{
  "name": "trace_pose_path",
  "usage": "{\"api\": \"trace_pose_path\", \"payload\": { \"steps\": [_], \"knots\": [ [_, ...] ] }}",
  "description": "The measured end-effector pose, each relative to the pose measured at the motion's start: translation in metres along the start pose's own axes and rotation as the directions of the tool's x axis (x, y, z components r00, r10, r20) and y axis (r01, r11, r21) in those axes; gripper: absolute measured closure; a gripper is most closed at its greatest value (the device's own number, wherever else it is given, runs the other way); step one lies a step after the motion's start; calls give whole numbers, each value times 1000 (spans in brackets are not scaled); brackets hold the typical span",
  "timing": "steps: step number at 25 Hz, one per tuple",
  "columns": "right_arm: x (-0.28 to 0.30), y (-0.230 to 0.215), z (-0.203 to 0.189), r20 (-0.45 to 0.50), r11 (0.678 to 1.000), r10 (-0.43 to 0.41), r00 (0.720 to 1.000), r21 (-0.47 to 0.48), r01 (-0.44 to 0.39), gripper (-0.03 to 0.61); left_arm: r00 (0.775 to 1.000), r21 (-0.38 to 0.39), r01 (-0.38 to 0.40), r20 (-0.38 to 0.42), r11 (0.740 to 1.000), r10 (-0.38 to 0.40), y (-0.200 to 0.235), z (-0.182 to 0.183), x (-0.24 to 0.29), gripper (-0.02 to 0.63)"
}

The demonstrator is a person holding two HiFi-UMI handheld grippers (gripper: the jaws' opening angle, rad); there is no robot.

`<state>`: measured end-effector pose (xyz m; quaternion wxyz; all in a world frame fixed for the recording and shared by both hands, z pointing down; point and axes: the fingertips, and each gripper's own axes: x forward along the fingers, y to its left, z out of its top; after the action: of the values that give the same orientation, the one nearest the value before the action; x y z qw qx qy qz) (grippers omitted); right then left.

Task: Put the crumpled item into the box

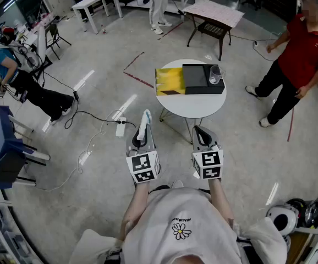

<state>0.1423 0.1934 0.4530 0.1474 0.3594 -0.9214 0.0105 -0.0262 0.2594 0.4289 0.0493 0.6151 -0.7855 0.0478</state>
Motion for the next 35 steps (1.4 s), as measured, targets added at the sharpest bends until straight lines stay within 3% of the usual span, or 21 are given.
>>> {"api": "trace_pose_path", "payload": {
  "steps": [11,16,27,35],
  "knots": [
    [3,2,1,0,1000,21,1000,-14,-21,580,1000,1,-7,-4,1000,7,0,-2,3,569],
    [2,1,3,36,995,49,998,88,-52,578,1000,-1,-9,-15,1000,9,0,-5,4,569],
    [3,10,-18,-4,993,97,995,65,-97,578,998,-27,-33,-48,999,32,0,-19,0,569],
    [40,-11,-12,-2,993,93,996,68,-92,578,999,-25,-34,-31,999,34,9,-14,44,569]
  ]
}}
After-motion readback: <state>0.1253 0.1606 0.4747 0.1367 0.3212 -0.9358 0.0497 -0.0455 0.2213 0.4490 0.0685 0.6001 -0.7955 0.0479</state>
